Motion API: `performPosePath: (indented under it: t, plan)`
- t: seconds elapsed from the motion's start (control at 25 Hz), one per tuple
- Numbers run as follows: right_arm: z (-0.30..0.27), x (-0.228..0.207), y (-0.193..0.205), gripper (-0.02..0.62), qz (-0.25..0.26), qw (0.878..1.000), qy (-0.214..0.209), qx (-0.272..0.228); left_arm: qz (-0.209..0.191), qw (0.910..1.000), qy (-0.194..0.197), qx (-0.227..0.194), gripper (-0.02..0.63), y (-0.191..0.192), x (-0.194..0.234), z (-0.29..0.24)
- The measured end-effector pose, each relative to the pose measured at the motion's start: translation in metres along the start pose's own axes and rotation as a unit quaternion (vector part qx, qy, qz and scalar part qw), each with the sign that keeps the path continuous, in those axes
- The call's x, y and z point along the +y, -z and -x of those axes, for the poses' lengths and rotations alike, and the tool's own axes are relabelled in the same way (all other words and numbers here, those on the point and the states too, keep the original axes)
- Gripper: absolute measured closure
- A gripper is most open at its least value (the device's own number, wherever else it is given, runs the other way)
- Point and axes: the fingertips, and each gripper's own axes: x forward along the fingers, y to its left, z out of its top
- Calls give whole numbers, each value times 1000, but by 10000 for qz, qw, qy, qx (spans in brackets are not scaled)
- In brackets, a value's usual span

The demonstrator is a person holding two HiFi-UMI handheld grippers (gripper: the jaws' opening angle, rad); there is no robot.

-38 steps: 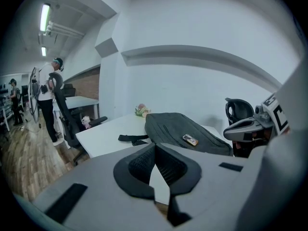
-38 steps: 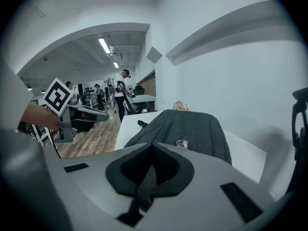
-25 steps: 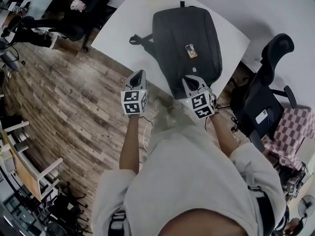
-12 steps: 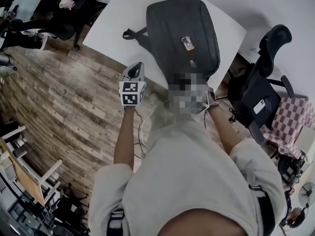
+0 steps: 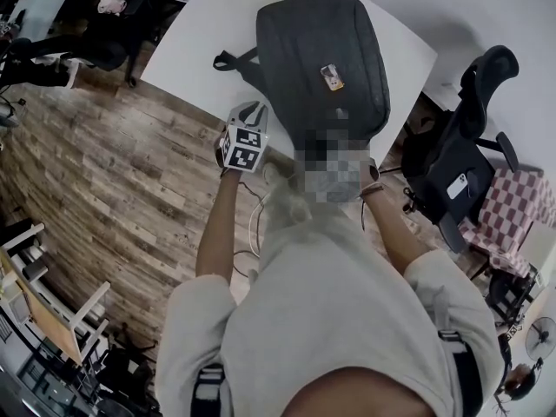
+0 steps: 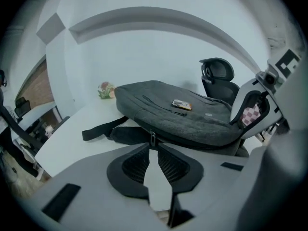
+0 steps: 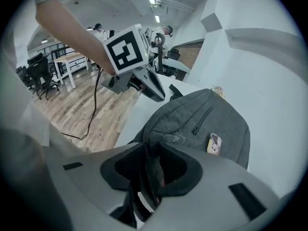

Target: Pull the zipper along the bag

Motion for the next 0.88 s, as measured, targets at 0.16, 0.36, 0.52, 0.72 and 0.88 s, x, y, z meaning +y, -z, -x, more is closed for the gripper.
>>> performPosePath:
  t: [0.16,0.36,0.52,0.72,0.88]
  plan:
    - [3,-1,-4,502,-6,10000,-49,-82,-146,9997,66,184,493,6,1,-17]
    - [6,-3,-4,509,-71,9998,-96,-157,-414,9989,-14,208,468,7,5,-31]
    - [7,-3,-6,511,-96,9998,-123,-127,-703,9973,-71,179,468,1,8,-38]
    - [6,-2,-4,512,-110,9998,-137,-111,-1309,9911,-186,125,471,-8,6,-47]
    - [5,-3,-3,512,-123,9998,-118,-108,-1295,9914,-209,-42,526,-13,3,-45]
